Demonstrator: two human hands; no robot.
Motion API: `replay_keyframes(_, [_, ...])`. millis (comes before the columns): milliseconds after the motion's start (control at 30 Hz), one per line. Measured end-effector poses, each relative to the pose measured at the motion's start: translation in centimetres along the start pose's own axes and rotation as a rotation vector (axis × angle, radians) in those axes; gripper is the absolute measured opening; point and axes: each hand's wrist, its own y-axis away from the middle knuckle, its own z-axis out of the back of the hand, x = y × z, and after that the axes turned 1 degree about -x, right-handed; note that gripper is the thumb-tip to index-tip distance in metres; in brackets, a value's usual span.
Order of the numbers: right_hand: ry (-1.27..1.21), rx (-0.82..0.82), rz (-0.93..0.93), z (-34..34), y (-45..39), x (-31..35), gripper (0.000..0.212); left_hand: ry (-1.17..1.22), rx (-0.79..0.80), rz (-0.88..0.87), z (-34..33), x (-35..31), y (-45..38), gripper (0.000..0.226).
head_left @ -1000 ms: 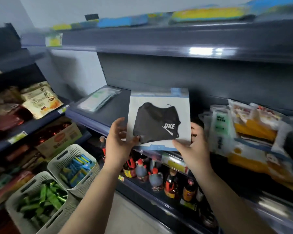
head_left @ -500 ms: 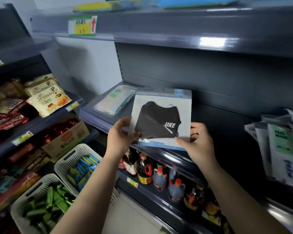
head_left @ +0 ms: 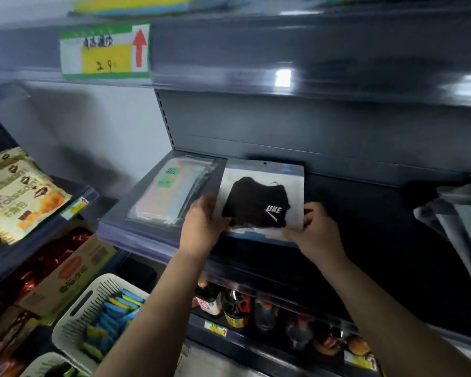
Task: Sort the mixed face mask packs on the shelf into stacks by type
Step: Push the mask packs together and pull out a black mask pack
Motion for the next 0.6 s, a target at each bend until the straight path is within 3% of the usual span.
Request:
replay_keyframes(133, [0.436,-0.008,-0.015,-1.2,0.7,1.2,0.048,-0.342,0.185,-0.135,0.2,1.2,-0.7,0.052])
replay_keyframes(433, [0.825,-0.089,0.063,1.0,4.7,3.5,0.035,-0.540,0.328,-0.597,0.3,-3.0,-1.4,0.049])
replay_keyframes(600, [0.916,-0.161,-0.018,5.5,7.0,3.1,0.038,-0.520,0.388,-0.821,-2.9,-7.8,0.9,0.048])
